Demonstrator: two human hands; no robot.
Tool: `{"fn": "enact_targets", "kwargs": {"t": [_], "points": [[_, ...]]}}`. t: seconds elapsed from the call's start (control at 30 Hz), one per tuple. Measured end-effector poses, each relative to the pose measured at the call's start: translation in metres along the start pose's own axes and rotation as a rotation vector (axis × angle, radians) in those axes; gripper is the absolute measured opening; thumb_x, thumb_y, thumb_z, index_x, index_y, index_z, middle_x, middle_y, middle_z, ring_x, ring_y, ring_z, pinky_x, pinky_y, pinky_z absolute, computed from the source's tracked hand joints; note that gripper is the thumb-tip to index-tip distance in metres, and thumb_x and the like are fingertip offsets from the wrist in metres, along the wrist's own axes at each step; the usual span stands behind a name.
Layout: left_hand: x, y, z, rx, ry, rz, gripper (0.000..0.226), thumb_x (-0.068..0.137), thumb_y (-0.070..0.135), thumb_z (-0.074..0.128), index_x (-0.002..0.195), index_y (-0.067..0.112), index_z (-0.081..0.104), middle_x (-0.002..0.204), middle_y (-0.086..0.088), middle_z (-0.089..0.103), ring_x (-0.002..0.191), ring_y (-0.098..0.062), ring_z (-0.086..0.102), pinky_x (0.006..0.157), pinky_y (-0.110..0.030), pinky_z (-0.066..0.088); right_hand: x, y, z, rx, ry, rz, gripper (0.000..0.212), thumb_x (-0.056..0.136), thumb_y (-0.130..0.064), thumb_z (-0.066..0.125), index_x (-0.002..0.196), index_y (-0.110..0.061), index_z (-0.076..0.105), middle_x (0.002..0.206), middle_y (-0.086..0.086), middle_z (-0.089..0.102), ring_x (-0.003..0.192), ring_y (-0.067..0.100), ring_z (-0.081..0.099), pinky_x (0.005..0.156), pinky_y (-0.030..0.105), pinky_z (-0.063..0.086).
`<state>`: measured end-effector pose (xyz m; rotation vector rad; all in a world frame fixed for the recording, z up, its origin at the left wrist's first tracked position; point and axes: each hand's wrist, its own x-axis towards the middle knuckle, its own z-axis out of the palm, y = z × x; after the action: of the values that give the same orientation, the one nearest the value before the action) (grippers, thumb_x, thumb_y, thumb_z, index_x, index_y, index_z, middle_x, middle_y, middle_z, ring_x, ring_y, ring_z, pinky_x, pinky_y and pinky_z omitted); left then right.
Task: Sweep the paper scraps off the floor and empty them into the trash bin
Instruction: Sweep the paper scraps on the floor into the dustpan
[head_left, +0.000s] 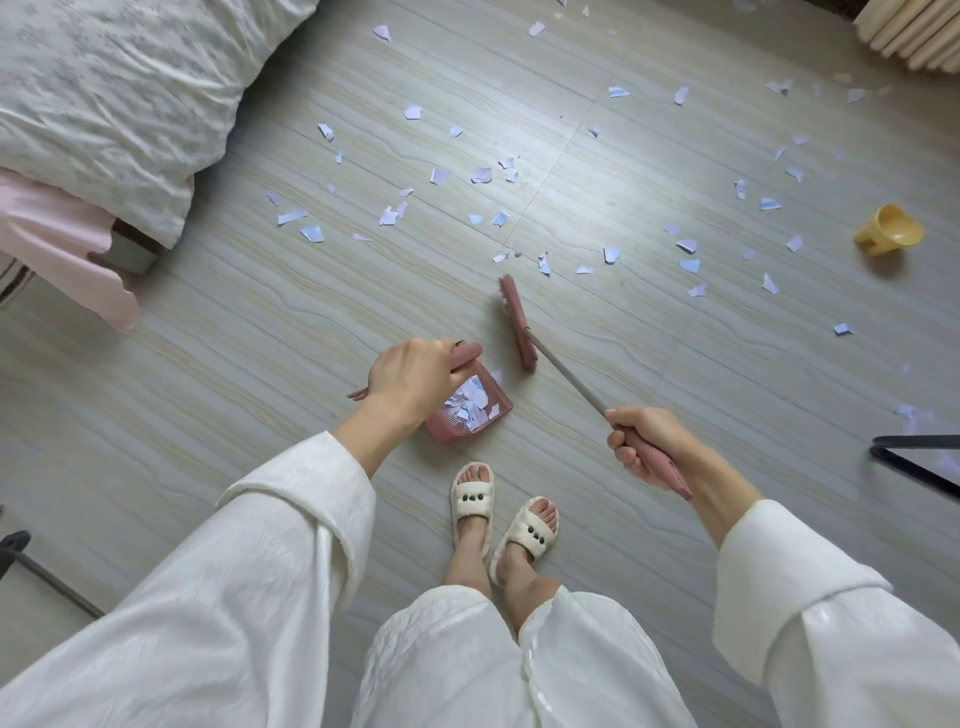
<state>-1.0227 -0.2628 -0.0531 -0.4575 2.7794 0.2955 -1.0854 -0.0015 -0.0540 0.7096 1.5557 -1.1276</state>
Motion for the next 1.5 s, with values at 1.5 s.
{"fn": "enact_targets", "kwargs": {"t": [1.5], "points": [[0.035, 0.003, 0.021, 0.262, -0.015, 0.268, 0.033, 0.091, 0.044, 0.042, 0.092, 0.016, 0.061, 0.091, -0.011, 0.067, 0.084, -0.031, 0.062, 0.061, -0.03, 0.032, 0.024, -0.022, 0.043, -0.103, 0.039, -0.073, 0.003, 0.094, -0.001, 0.044, 0.091, 0.0, 0.044, 0.06, 0.01, 0.042, 0.022, 0.011, 0.039, 0.03, 0.011, 0.032]]}}
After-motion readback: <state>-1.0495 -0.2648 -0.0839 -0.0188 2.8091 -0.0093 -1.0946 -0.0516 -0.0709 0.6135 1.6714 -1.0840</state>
